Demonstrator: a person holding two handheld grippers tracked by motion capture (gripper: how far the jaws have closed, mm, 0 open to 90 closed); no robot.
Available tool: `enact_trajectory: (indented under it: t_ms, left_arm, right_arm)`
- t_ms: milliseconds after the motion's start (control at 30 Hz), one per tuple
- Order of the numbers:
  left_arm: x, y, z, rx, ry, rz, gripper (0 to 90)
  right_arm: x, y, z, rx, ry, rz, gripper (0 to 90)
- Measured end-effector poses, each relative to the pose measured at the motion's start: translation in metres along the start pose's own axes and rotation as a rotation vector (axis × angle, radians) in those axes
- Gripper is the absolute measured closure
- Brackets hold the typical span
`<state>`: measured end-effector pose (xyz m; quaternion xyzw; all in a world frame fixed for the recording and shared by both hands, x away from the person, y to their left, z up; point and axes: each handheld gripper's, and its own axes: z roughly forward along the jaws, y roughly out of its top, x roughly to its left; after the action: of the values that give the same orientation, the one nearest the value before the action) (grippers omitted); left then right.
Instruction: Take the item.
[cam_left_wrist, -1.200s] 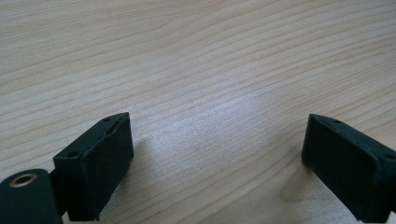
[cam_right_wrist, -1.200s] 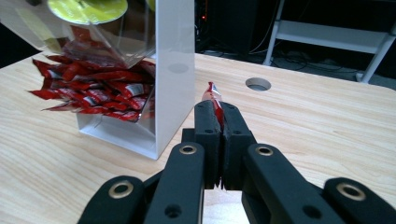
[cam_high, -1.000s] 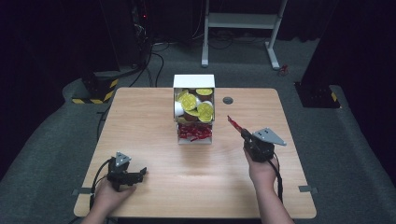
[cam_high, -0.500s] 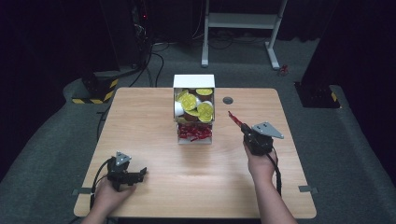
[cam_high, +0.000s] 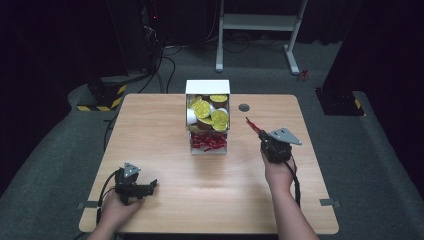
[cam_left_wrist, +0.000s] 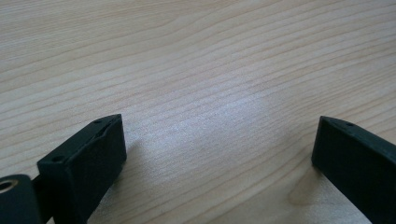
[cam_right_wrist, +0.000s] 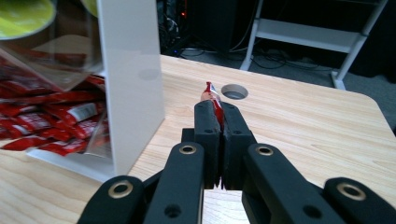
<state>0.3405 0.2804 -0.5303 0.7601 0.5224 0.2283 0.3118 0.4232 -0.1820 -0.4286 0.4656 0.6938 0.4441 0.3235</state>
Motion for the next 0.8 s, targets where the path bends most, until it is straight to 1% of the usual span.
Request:
enact_trajectory:
  t_ms: [33,100,133,233,267,300,333,533,600,633,733,767,800]
  left_arm:
    - [0.0,0.0,0.0,0.0,-0.001,-0.002,3.4]
    - [0.0,0.0,0.0,0.0,-0.002,-0.004,3.4]
    - [0.0,0.0,0.0,0.0,-0.003,-0.004,3.4]
    - [0.0,0.0,0.0,0.0,0.0,0.0,3.4]
    - [-0.001,0.0,0.0,-0.001,-0.006,-0.016,3.5]
    - [-0.001,0.0,0.0,-0.001,-0.006,-0.016,3.5]
    - [-0.001,0.0,0.0,-0.001,-0.006,-0.015,3.5]
    - [-0.001,0.0,0.0,-0.001,-0.006,-0.015,3.5]
    - [-0.001,0.0,0.0,-0.001,-0.004,-0.009,3.5]
    - [-0.001,0.0,0.0,-0.001,-0.005,-0.011,3.4]
    - [-0.001,0.0,0.0,-0.001,-0.004,-0.009,3.5]
    - [-0.001,0.0,0.0,-0.001,-0.004,-0.009,3.5]
    - [-0.001,0.0,0.0,-0.001,-0.004,-0.009,3.5]
  right_arm:
    - [-0.001,0.0,0.002,0.002,-0.002,0.004,88.0]
    - [-0.005,-0.002,0.008,0.019,-0.015,-0.003,88.0]
    - [-0.005,-0.002,0.008,0.019,-0.015,-0.003,88.0]
    - [-0.008,-0.005,0.015,0.027,-0.041,-0.002,88.0]
    - [-0.01,-0.007,0.02,0.039,-0.044,0.003,88.0]
    - [-0.01,-0.007,0.02,0.039,-0.044,0.003,88.0]
    - [-0.012,-0.008,0.024,0.048,-0.053,0.003,88.0]
    - [-0.014,-0.009,0.03,0.055,-0.066,0.004,88.0]
    - [-0.015,-0.01,0.033,0.059,-0.072,-0.001,87.9]
    - [-0.015,-0.012,0.035,0.067,-0.075,0.009,87.9]
    - [-0.017,-0.016,0.04,0.077,-0.087,0.001,87.8]
    - [-0.017,-0.016,0.04,0.077,-0.087,0.001,87.8]
    - [-0.018,-0.019,0.044,0.089,-0.092,0.008,87.8]
